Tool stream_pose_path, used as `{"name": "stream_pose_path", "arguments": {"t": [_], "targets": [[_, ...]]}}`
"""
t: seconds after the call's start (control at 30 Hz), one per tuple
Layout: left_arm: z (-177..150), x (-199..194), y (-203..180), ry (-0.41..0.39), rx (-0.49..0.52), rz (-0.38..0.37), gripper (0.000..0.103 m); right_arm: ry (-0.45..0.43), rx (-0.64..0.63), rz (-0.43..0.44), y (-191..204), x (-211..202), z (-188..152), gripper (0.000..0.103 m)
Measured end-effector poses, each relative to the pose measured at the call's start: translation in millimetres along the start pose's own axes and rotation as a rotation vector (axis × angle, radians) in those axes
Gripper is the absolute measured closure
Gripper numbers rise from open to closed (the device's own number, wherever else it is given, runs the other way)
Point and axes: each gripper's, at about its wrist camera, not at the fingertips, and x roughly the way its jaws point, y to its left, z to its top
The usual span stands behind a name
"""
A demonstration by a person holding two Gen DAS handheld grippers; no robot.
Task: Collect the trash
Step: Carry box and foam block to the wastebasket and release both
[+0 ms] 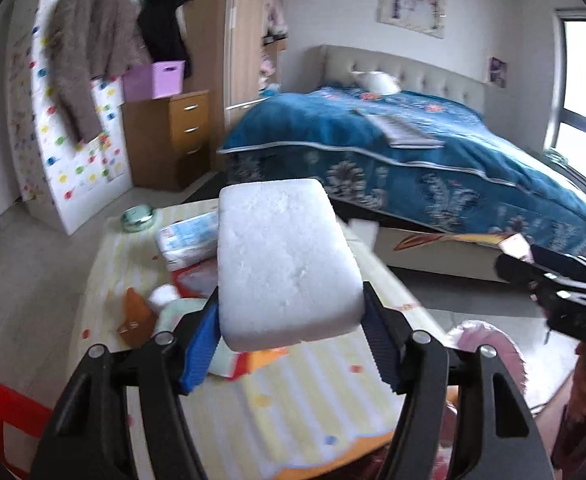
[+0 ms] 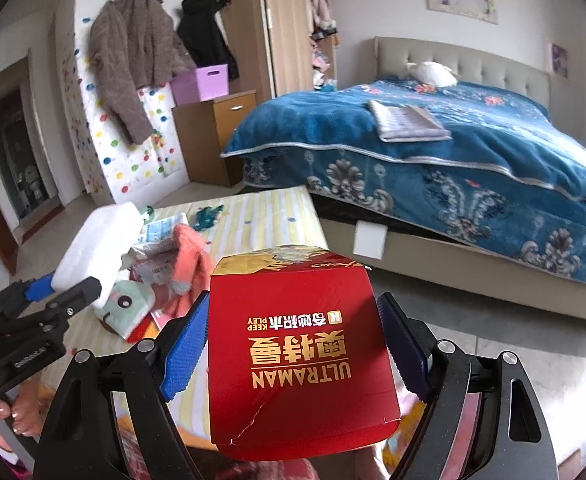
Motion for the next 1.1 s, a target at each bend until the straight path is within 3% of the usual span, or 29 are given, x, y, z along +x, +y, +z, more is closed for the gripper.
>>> {"name": "stream_pose_path", "arguments": {"t": [0.27,0.63,0.93,1.0,1.1], "targets": [[-17,18,-80,0.041,0.095,-0.158,0.038,0.014,0.043,-0.134,-46,-36,-30,0.022],[-36,57,-203,0.105,0.258,-0.385,0.037,0.103,0.177,-0.328,-143,-56,-84,0.022],[-49,96,-236,0.211,0.254,-0.456,0.035,0.186,0.222,-0.362,-191,-38,-108,0.022],[-49,101,-236,0.224,0.247,-0.454,0.033,0.211,0.223,-0.353,-197,-28,-111,0.021],[-48,108,-238,0.230,0.245,-0.457,0.022,0.243,0.221,-0.355,-202,-13,-116,0.020]]}}
